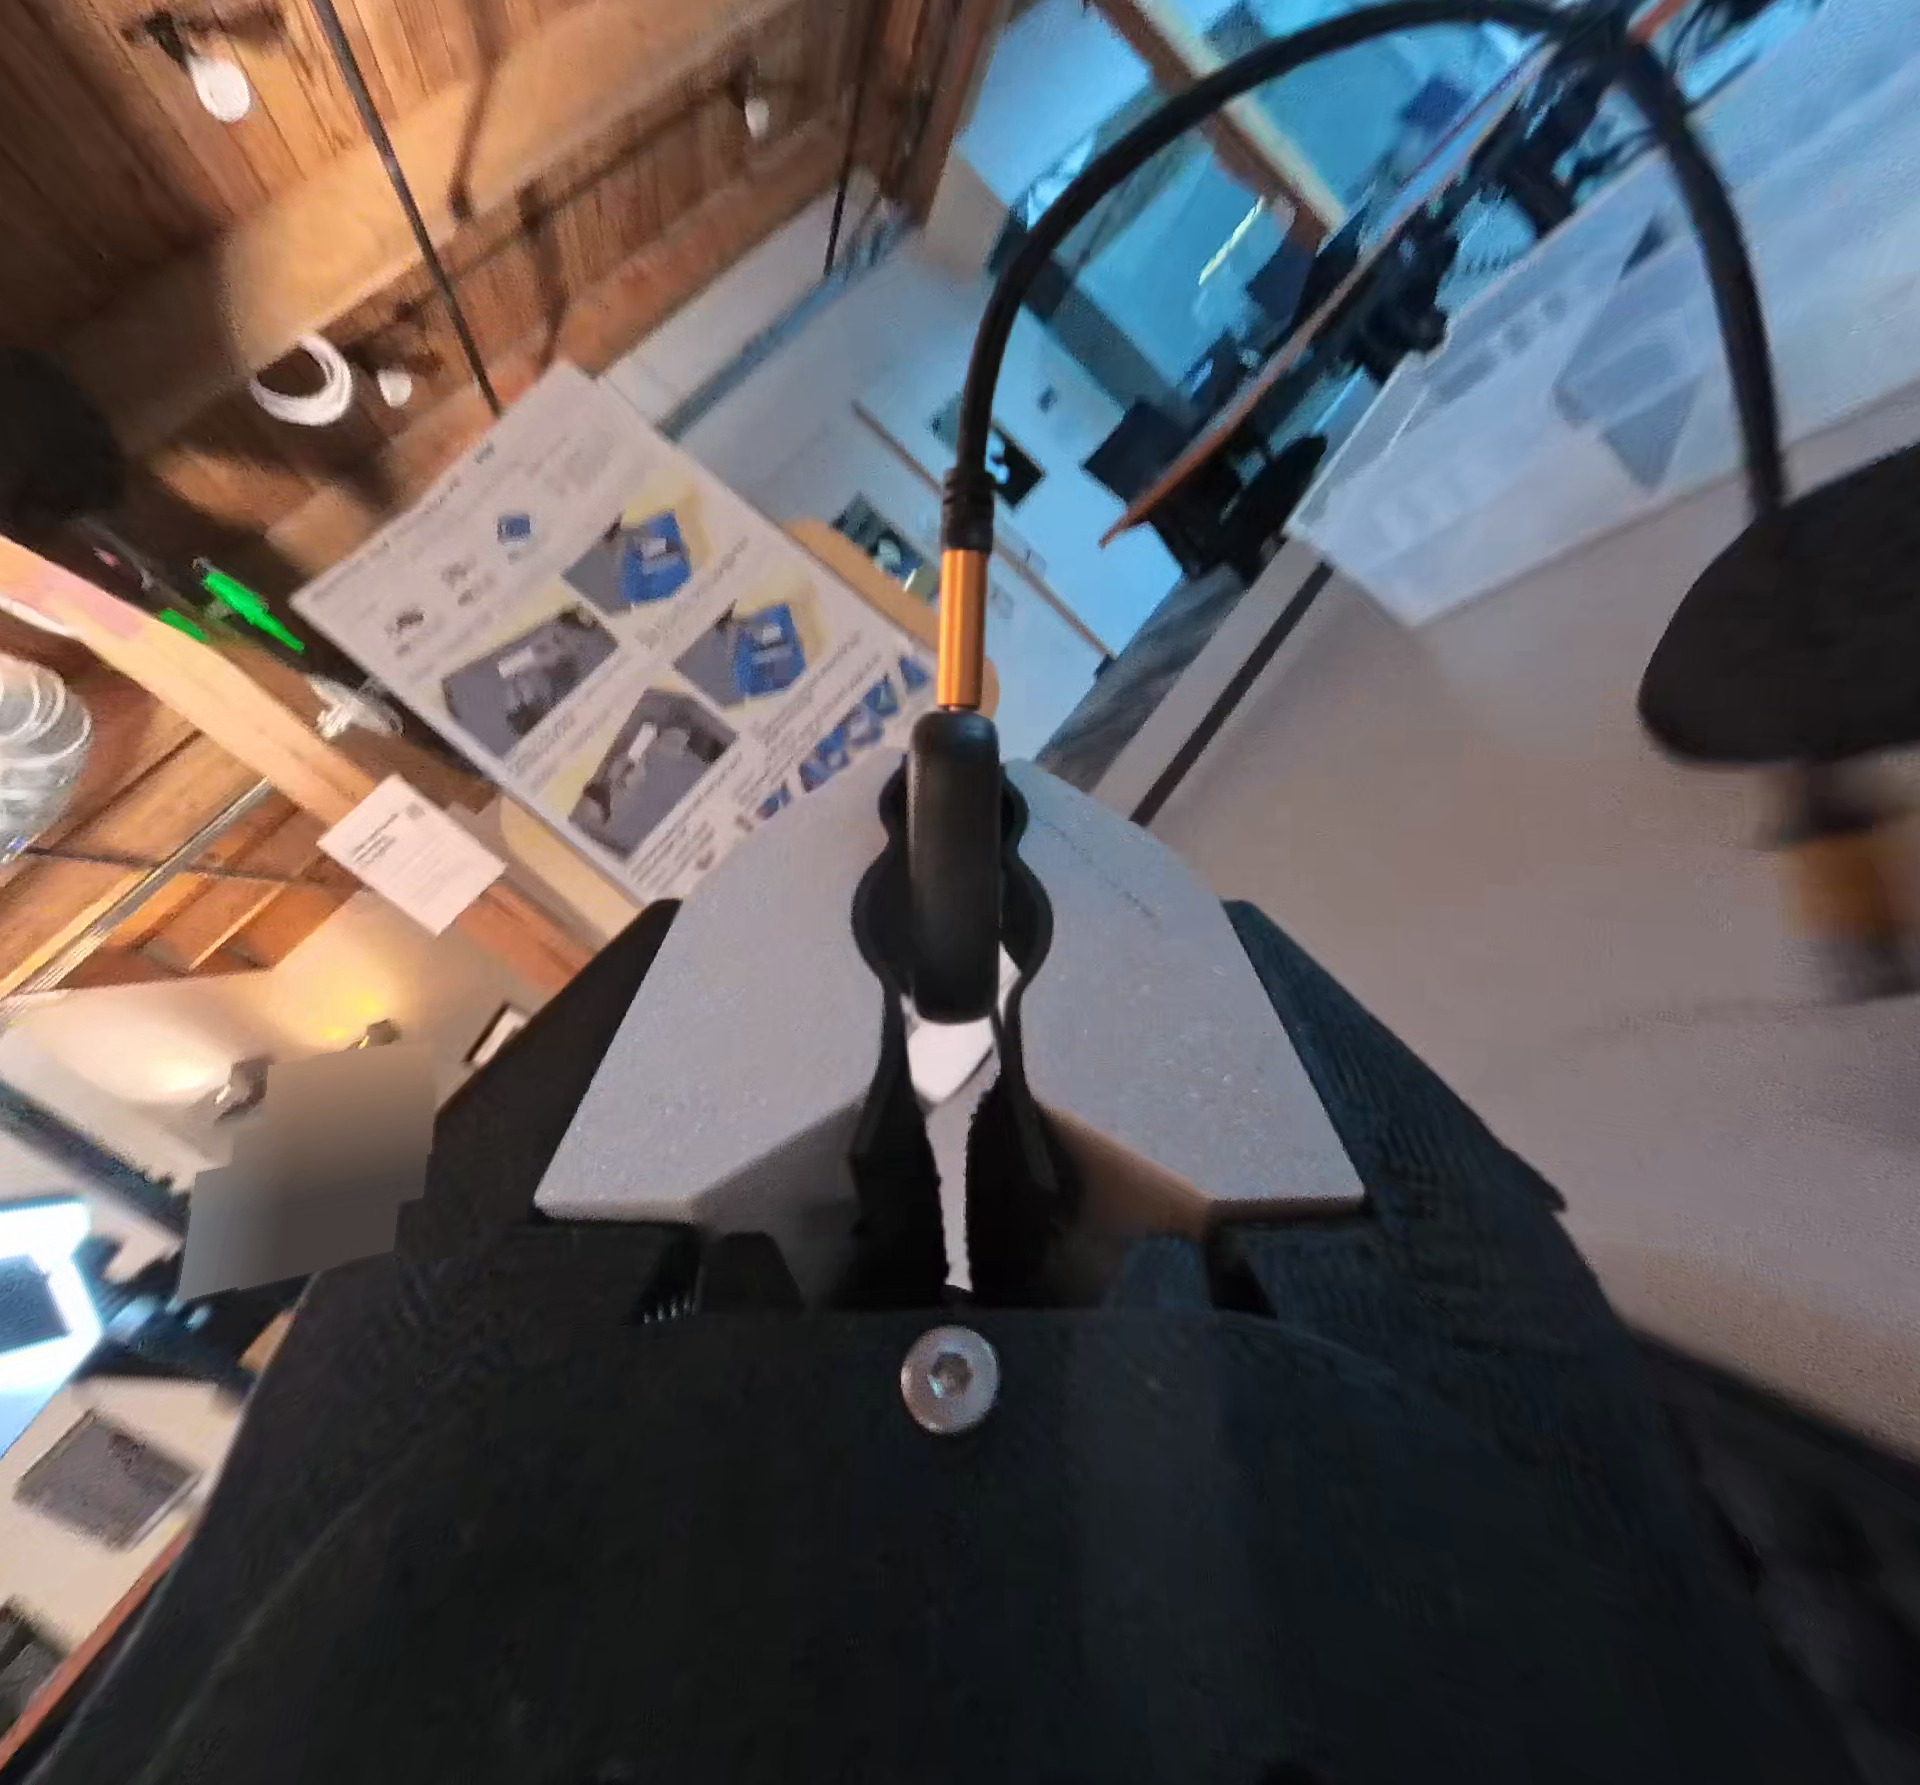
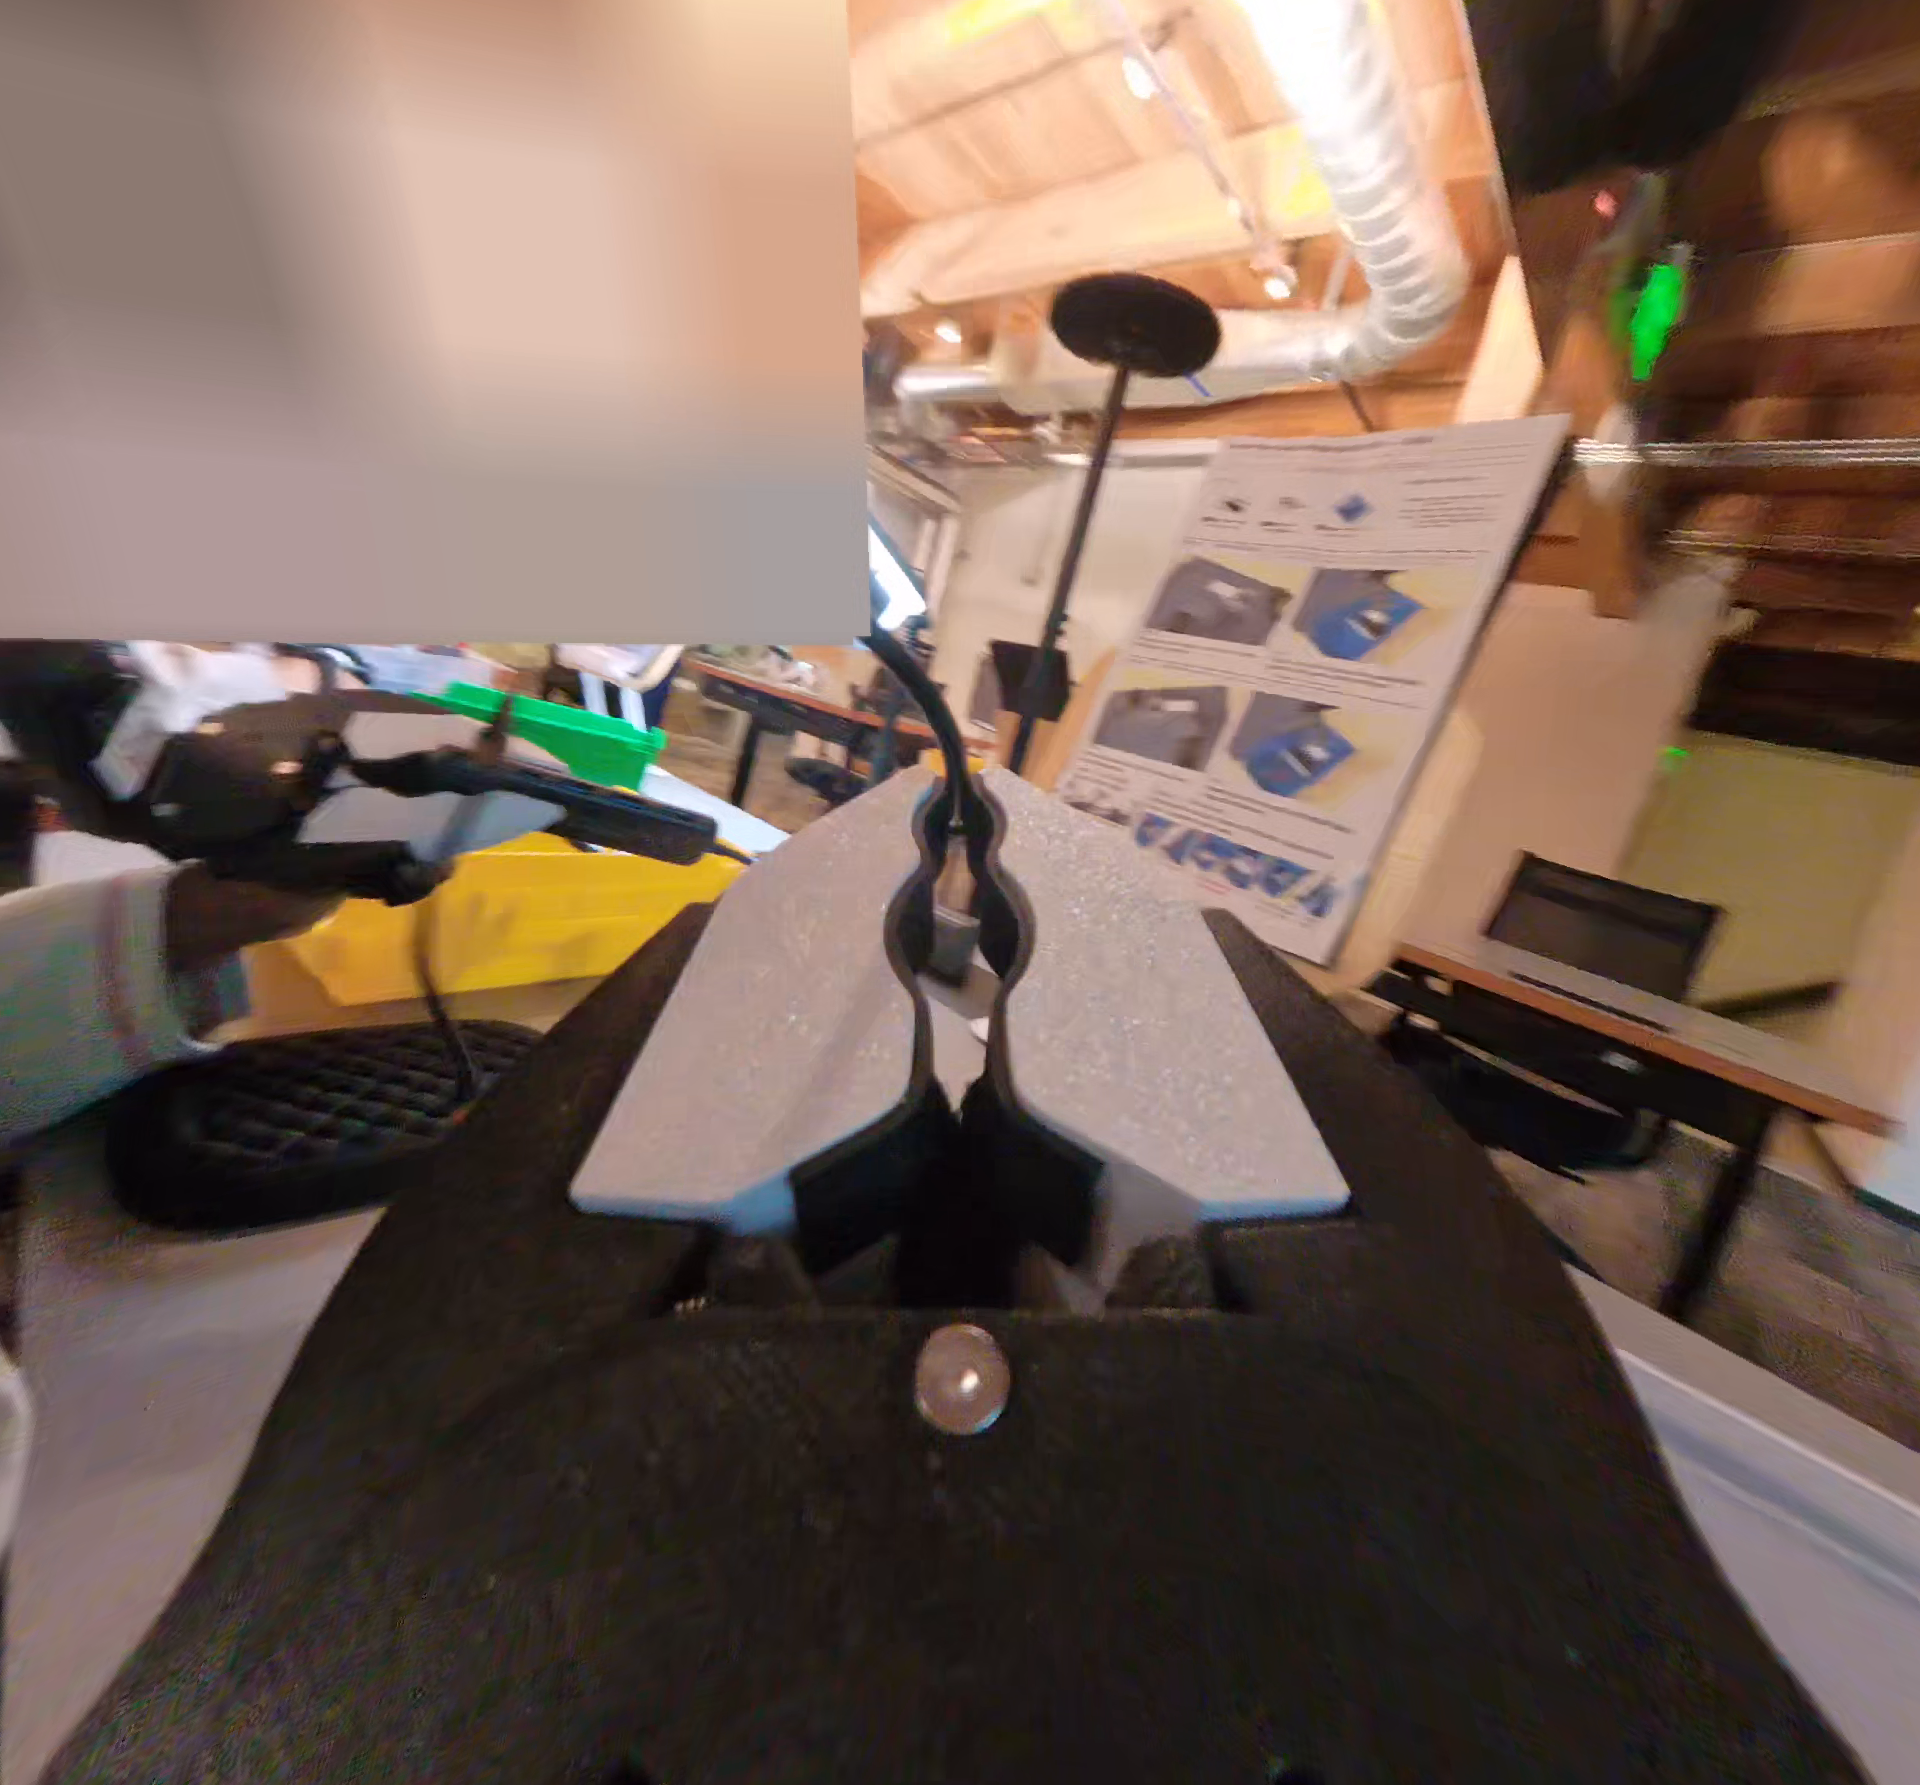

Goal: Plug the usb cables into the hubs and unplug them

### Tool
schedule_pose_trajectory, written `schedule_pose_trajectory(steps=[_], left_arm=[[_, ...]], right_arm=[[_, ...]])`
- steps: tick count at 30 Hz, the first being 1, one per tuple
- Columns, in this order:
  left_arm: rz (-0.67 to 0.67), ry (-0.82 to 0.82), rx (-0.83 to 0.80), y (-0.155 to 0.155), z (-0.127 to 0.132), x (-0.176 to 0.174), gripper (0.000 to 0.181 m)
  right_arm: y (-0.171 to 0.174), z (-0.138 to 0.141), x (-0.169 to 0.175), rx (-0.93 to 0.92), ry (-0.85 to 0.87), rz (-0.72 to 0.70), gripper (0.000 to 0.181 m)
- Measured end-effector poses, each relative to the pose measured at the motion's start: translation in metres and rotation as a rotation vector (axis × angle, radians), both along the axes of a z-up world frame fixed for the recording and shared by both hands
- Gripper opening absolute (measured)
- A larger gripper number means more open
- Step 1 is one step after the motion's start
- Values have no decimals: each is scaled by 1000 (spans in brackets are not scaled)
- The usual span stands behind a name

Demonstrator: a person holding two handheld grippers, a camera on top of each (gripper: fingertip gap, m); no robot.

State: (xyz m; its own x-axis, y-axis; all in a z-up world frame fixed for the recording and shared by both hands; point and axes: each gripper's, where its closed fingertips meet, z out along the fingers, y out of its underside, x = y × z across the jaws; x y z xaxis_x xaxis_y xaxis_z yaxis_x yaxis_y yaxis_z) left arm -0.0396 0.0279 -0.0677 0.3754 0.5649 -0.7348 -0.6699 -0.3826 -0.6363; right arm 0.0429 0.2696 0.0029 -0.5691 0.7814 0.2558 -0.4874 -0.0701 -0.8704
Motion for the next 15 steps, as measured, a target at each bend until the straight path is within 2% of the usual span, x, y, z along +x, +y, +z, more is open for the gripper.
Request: schedule_pose_trajectory(steps=[3,5,8,11,13,15], left_arm=[[-11,36,-11,14,-4,0,12],[23,50,-28,16,-16,-5,12],[-22,37,29,21,-22,-1,12],[-54,14,107,21,-22,-1,12],[-50,13,120,19,-23,-3,12],[-51,21,133,17,-23,-3,12]], right_arm=[[25,8,-10,44,-53,-194,2],[51,1,-27,128,-152,-419,3],[102,-13,-39,333,-276,-773,3],[158,-27,-43,531,-385,-1037,3],[192,-38,-42,661,-457,-1162,3],[215,-56,-45,787,-543,-1205,3]])
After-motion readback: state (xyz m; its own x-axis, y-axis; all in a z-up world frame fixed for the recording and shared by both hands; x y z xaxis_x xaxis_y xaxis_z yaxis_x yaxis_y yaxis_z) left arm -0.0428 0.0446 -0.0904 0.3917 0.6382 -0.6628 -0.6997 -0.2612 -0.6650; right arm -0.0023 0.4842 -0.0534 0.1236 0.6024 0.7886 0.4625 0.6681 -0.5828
